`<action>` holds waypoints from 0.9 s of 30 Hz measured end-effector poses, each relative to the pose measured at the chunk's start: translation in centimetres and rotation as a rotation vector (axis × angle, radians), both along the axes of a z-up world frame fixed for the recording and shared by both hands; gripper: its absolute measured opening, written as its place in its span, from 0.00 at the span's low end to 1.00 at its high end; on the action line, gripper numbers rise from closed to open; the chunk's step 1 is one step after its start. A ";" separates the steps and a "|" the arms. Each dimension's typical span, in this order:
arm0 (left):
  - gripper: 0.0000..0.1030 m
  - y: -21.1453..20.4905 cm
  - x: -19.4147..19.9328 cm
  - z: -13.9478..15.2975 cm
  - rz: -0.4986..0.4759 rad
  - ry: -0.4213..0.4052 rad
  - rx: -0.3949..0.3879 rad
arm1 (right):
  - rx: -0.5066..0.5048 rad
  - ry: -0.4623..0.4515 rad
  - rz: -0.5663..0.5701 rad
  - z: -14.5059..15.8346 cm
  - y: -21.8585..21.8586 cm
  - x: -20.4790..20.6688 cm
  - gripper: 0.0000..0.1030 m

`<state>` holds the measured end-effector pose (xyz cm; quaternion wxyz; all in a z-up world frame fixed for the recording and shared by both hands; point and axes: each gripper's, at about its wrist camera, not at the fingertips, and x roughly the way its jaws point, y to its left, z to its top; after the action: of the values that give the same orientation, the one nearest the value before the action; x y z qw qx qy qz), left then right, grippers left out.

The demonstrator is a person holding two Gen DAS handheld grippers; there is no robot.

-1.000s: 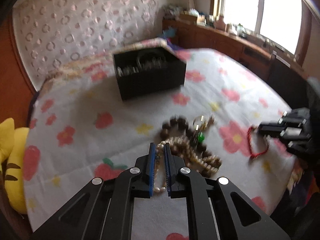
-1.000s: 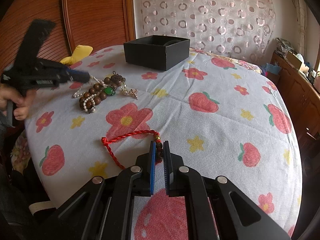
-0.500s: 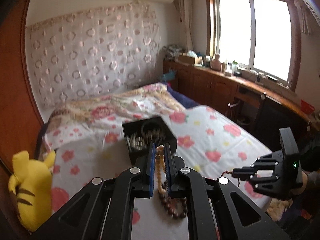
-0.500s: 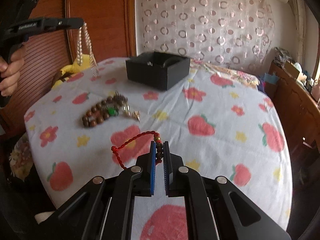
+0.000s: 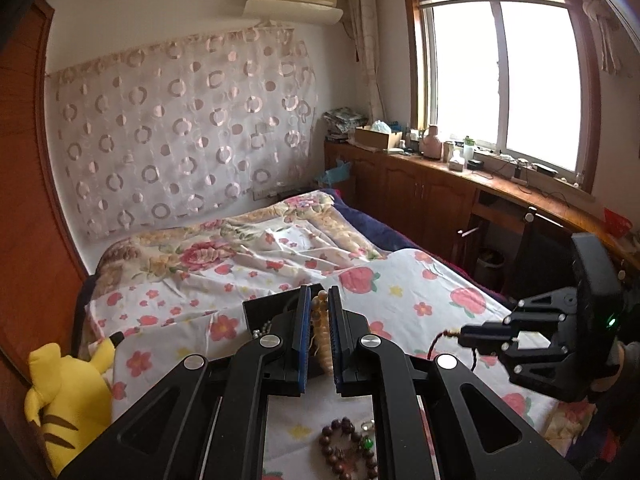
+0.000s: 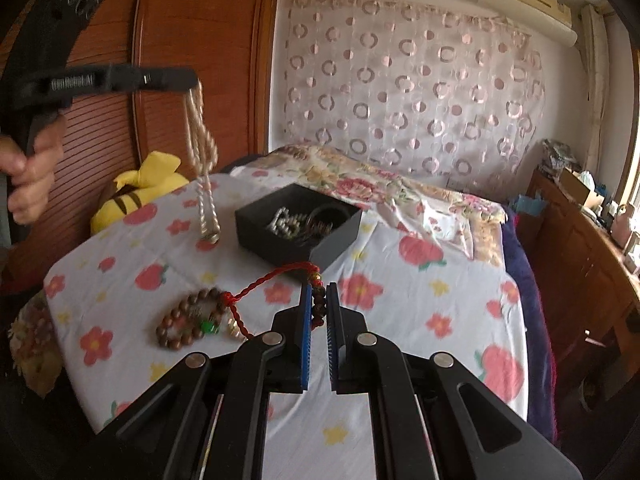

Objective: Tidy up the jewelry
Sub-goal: 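Lift the pearls to the black box with left tool while right tool carries the red cord, then open the left tool over the box while right tool releases the red cord inside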

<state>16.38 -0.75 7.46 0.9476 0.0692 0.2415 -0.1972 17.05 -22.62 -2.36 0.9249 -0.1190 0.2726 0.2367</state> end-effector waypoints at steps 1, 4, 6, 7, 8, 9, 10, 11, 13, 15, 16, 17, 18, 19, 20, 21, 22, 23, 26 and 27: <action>0.08 -0.1 0.8 -0.3 0.000 0.008 -0.002 | 0.001 -0.003 0.000 0.3 0.0 0.5 0.08; 0.08 -0.2 2.8 -1.1 0.009 0.024 -0.006 | 0.006 -0.008 -0.001 0.9 0.2 1.9 0.08; 0.08 0.0 4.1 -1.7 0.015 0.037 -0.014 | 0.009 -0.008 -0.001 1.2 0.3 3.3 0.08; 0.08 0.1 5.1 -2.1 0.018 0.047 -0.020 | 0.009 -0.008 0.000 1.3 0.4 3.7 0.08; 0.08 0.1 5.7 -2.4 0.019 0.053 -0.020 | 0.009 -0.009 0.001 1.4 0.5 4.4 0.08; 0.08 0.0 6.5 -2.7 0.022 0.058 -0.017 | 0.010 -0.008 0.004 1.5 0.7 5.1 0.08; 0.08 0.1 7.2 -3.1 0.023 0.061 -0.014 | 0.011 -0.009 0.007 1.7 0.9 5.9 0.08; 0.08 0.1 7.9 -3.3 0.026 0.066 -0.011 | 0.012 -0.009 0.010 1.7 1.0 6.4 0.08; 0.08 0.2 9.3 -4.1 0.028 0.079 -0.011 | 0.011 -0.011 0.017 1.9 1.5 7.6 0.08; 0.08 0.3 10.5 -4.8 0.030 0.093 -0.010 | 0.012 -0.011 0.024 1.8 2.0 8.7 0.08; 0.08 0.4 11.2 -5.3 0.032 0.101 -0.008 | 0.012 -0.008 0.030 1.7 2.3 9.4 0.08; 0.08 0.5 11.8 -5.8 0.035 0.109 -0.006 | 0.012 -0.006 0.034 1.7 2.5 9.8 0.08; 0.08 0.7 12.5 -6.4 0.039 0.121 -0.005 | 0.010 -0.003 0.038 1.6 2.7 10.4 0.08; 0.08 0.9 13.1 -7.0 0.039 0.132 -0.007 | 0.007 -0.001 0.043 1.4 2.9 11.0 0.08; 0.08 1.1 13.5 -7.5 0.041 0.140 -0.007 | 0.003 0.003 0.048 1.2 3.3 11.6 0.08; 0.08 1.3 13.9 -7.9 0.044 0.147 -0.005 | -0.001 0.009 0.054 0.8 3.6 12.1 0.08; 0.08 1.5 14.3 -8.3 0.046 0.155 -0.006 | -0.004 0.015 0.059 0.5 3.9 12.6 0.08; 0.08 1.7 14.7 -8.8 0.045 0.164 -0.008 | -0.007 0.019 0.062 0.1 4.2 13.0 0.08; 0.08 2.1 15.4 -9.8 0.049 0.181 -0.009 | -0.013 0.036 0.070 -0.9 4.8 14.1 0.08; 0.08 2.2 15.7 -10.0 0.050 0.186 -0.009 | -0.013 0.042 0.071 -1.2 5.0 14.5 0.08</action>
<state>32.08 1.45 -2.57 0.9260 0.0402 0.3292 -0.1804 31.53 -17.59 -3.53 0.9092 -0.1298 0.2889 0.2701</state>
